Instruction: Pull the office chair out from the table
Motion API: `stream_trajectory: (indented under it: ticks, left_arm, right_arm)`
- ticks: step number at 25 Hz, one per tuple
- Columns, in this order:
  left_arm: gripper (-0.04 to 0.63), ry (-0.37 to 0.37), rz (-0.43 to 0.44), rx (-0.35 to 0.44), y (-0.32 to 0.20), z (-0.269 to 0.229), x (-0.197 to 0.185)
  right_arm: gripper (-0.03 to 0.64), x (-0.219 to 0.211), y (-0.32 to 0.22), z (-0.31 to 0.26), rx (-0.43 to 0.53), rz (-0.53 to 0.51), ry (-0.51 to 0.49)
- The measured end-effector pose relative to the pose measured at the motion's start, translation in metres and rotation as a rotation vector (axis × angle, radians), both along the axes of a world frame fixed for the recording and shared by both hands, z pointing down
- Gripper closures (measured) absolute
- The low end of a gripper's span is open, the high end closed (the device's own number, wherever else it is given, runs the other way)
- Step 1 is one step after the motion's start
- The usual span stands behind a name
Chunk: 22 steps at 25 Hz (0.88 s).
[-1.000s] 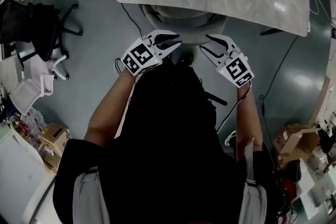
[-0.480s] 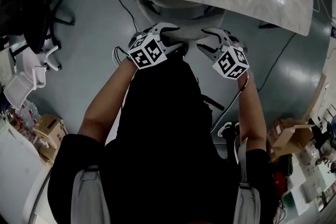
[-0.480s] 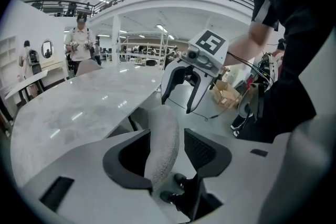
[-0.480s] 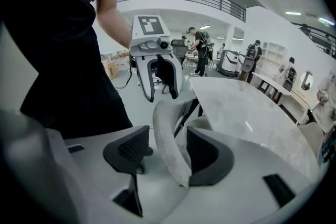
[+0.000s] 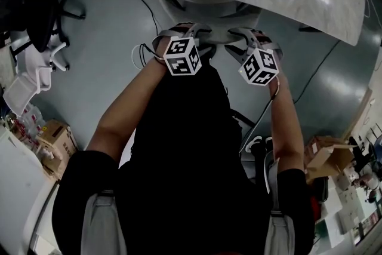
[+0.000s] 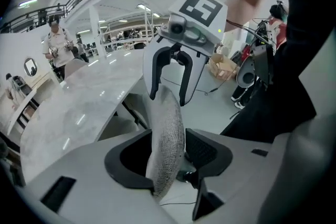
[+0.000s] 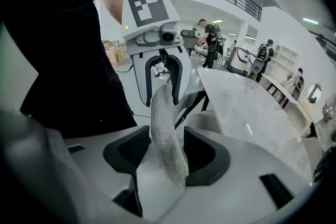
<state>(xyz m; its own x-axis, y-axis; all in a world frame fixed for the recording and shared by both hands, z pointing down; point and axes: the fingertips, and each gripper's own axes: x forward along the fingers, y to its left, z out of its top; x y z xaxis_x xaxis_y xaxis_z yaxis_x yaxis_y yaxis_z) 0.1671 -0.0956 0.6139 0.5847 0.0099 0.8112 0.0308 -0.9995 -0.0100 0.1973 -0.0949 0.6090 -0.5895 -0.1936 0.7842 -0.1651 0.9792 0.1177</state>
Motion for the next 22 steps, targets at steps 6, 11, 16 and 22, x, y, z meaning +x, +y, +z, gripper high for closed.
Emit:
stream_trajectory:
  ticks: [6,11,16,22]
  left_arm:
    - [0.382,-0.067,0.005,0.023,-0.003,0.011,0.005]
    - [0.412,-0.113,0.032,0.055,-0.001,0.014,0.007]
    - [0.466,-0.130,0.019,0.047,0.004,0.023,0.008]
    - [0.483,-0.144,-0.005,0.041,0.003,0.026,0.005]
  right_arm:
    - [0.400,-0.002,-0.006,0.008,0.018,-0.033,0.024]
    - [0.438,-0.004,-0.003,0.010,0.023,-0.085,0.051]
    - [0.493,-0.006,0.004,0.015,0.022,-0.102,0.051]
    - [0.511,-0.009,0.004,0.017,0.024,-0.095,0.051]
